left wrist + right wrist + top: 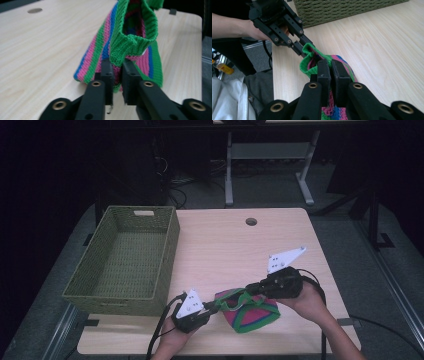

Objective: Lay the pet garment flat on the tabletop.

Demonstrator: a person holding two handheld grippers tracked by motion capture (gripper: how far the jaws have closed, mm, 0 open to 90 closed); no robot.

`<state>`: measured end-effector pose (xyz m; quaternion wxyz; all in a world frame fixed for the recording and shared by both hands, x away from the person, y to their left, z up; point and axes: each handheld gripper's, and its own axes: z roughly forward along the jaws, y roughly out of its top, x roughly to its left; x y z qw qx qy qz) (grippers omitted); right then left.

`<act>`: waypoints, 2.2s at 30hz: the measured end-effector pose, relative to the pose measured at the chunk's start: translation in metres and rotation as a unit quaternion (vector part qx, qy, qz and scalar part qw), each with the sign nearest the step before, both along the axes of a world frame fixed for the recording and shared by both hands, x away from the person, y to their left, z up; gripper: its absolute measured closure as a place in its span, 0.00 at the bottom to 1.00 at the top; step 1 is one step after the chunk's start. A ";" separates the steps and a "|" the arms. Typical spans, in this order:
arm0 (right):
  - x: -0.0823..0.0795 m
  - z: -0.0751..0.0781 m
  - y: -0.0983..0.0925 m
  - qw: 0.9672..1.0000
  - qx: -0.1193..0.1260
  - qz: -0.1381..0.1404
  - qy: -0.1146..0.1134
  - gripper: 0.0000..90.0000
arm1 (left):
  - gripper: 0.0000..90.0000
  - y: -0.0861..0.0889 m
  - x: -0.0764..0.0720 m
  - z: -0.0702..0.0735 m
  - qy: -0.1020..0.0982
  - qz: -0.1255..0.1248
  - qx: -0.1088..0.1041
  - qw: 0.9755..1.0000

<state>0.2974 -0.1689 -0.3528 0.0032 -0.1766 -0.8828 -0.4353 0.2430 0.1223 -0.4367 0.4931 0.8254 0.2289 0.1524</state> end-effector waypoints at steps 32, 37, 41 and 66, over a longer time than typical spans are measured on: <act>0.037 -0.007 -0.013 0.994 -0.016 -0.103 -0.025 0.95 | 0.93 -0.021 0.078 0.037 0.037 0.065 0.007 0.997; 0.054 -0.015 -0.019 0.990 -0.031 -0.135 -0.025 0.95 | 0.93 -0.035 0.096 0.033 0.041 0.072 0.021 0.996; 0.063 -0.021 -0.023 0.987 -0.036 -0.157 -0.025 0.95 | 0.93 -0.040 0.103 0.030 0.048 0.078 0.021 0.996; 0.133 -0.030 -0.019 0.966 -0.055 -0.251 -0.027 0.64 | 0.53 -0.046 0.139 0.022 0.079 0.141 0.001 0.987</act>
